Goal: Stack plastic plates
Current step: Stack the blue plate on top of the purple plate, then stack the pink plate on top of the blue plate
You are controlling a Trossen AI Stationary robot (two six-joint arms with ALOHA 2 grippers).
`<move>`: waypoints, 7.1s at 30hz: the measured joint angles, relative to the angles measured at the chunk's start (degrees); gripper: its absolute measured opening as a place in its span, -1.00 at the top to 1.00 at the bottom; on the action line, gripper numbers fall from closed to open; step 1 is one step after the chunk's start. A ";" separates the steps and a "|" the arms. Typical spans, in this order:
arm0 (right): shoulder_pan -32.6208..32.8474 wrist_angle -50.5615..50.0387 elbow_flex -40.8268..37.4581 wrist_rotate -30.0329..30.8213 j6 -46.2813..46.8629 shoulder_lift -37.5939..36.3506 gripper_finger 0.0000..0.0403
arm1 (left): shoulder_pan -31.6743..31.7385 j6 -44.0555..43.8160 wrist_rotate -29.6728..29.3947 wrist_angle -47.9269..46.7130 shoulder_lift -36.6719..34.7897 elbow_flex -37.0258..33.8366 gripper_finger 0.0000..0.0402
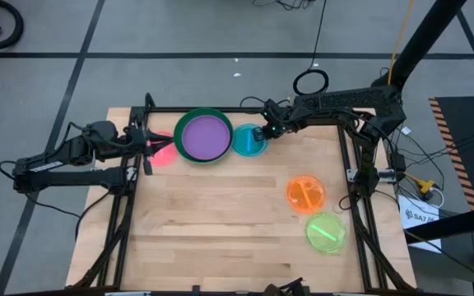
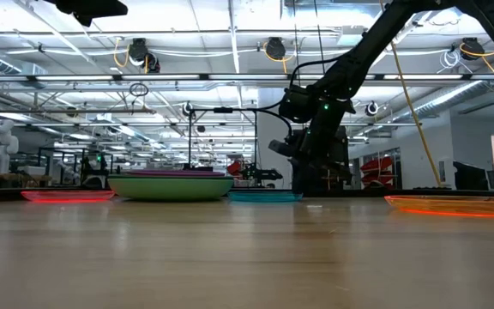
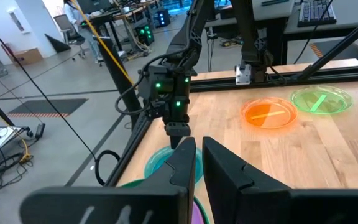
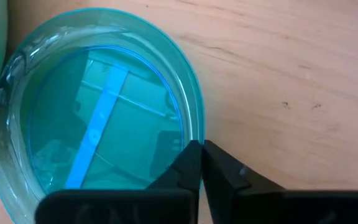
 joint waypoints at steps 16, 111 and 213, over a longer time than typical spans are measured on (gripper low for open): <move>-2.62 -2.11 -0.04 -3.45 -1.03 -3.52 0.98 | -0.04 -0.28 0.00 -0.42 0.00 0.00 0.81; 6.24 -7.02 35.08 -10.77 -6.18 12.75 0.58 | 0.00 0.65 0.00 3.26 0.22 -0.02 0.81; 30.36 -10.75 -9.88 11.83 -26.05 -36.68 0.58 | 16.56 -2.27 -9.47 -29.24 51.01 -0.31 0.35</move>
